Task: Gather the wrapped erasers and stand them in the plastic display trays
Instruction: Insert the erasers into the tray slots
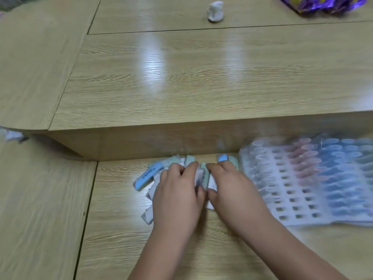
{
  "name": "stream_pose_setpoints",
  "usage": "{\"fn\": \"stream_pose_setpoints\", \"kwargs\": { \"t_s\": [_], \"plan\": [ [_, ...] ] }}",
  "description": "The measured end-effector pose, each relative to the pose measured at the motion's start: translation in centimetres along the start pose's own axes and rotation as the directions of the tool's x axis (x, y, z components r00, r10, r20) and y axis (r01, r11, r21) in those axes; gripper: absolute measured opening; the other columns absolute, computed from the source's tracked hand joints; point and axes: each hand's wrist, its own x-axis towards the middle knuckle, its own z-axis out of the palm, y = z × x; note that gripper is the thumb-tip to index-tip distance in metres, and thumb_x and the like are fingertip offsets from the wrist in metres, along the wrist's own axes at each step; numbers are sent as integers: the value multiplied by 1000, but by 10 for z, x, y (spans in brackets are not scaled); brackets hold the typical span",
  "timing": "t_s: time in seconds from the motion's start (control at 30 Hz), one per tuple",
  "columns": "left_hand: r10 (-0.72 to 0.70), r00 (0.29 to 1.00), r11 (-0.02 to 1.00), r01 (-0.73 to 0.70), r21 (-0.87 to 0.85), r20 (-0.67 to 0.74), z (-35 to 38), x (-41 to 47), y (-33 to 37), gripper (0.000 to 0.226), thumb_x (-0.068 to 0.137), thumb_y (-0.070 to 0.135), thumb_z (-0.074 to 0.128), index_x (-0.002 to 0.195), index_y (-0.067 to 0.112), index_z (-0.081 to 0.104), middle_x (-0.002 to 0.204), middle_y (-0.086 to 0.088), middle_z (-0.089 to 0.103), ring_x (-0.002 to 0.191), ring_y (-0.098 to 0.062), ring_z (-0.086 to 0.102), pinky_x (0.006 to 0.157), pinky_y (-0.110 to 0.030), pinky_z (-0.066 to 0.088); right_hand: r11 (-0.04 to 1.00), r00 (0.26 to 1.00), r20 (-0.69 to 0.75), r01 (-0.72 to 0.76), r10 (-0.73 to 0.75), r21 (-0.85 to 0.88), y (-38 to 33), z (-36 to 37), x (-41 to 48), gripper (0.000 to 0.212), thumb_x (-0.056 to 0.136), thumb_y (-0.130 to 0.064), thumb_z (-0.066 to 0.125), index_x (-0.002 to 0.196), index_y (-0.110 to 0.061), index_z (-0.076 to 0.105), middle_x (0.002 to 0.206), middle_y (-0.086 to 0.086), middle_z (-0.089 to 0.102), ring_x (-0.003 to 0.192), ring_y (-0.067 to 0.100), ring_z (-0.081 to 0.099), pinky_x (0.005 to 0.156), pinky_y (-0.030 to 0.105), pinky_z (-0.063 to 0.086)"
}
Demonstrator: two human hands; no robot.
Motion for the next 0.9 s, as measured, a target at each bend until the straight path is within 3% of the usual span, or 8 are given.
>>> {"fn": "stream_pose_setpoints", "kwargs": {
  "t_s": [0.1, 0.27, 0.37, 0.5, 0.6, 0.73, 0.8, 0.9],
  "plan": [
    [-28, 1000, 1000, 28, -6, 1, -5, 5, 5, 34, 89, 30, 59, 122, 37, 58, 113, 6, 51, 110, -19, 48, 71, -28, 30, 999, 1000, -21, -20, 21, 33, -1, -1, 2, 45, 89, -20, 54, 132, -29, 46, 126, 1, 49, 110, 25, 55, 89, 35, 45],
    [-97, 993, 974, 80, -214, -70, -1, 9, 1, 13, 87, 20, 67, 96, 30, 68, 91, 10, 57, 85, -13, 58, 66, -27, 40, 1000, 993, -121, 4, -2, 19, -2, 7, 0, 46, 81, -10, 57, 124, -25, 53, 113, 4, 53, 100, 30, 53, 84, 38, 45],
    [-201, 976, 908, 155, -388, -80, -3, 6, -5, 13, 87, 21, 69, 95, 31, 69, 85, 11, 61, 76, -1, 57, 67, -15, 42, 998, 991, -136, -13, 4, -68, 1, 5, -6, 37, 88, -22, 61, 124, -22, 49, 114, 4, 48, 104, 27, 53, 81, 36, 49],
    [-313, 947, 789, 221, -573, -66, -14, 1, -11, 9, 87, 24, 73, 88, 32, 69, 80, 14, 68, 77, 0, 64, 71, -18, 51, 992, 997, -81, 0, -11, -128, 2, 4, -4, 30, 93, -31, 59, 119, -22, 49, 116, 2, 54, 106, 23, 54, 80, 32, 46],
    [-354, 934, 711, 238, -662, -45, -27, -2, -14, 10, 87, 22, 73, 84, 30, 69, 81, 19, 70, 76, 1, 66, 69, -14, 52, 1000, 995, -98, 9, -7, 19, -2, 3, 1, 21, 91, -26, 56, 112, -26, 55, 106, -1, 58, 97, 22, 59, 73, 33, 46],
    [-358, 934, 616, 219, -756, -21, -44, -10, -9, 11, 86, 16, 74, 89, 25, 70, 84, 9, 73, 79, -7, 69, 72, -25, 57, 924, 987, -155, 33, 29, 382, 7, -22, -9, 5, 86, -30, 66, 87, -32, 62, 79, -14, 65, 75, 3, 61, 67, 28, 50],
    [-300, 953, 566, 152, -811, -31, -56, -19, 2, 18, 85, 10, 74, 95, 24, 70, 84, 5, 73, 78, -10, 70, 68, -22, 56, 836, 975, -221, 127, -8, 534, 14, -49, -24, 8, 83, -29, 73, 82, -33, 65, 78, -16, 67, 72, 3, 63, 66, 22, 52],
    [-199, 976, 528, 31, -849, -88, -64, -36, 30, 24, 80, 12, 81, 96, 28, 77, 83, 4, 75, 74, -11, 70, 66, -17, 53, 789, 924, -382, 235, -1, 568, 39, -88, -48, 8, 79, -34, 73, 83, -37, 67, 82, -23, 69, 72, -1, 66, 61, 7, 47]
  ]
}}
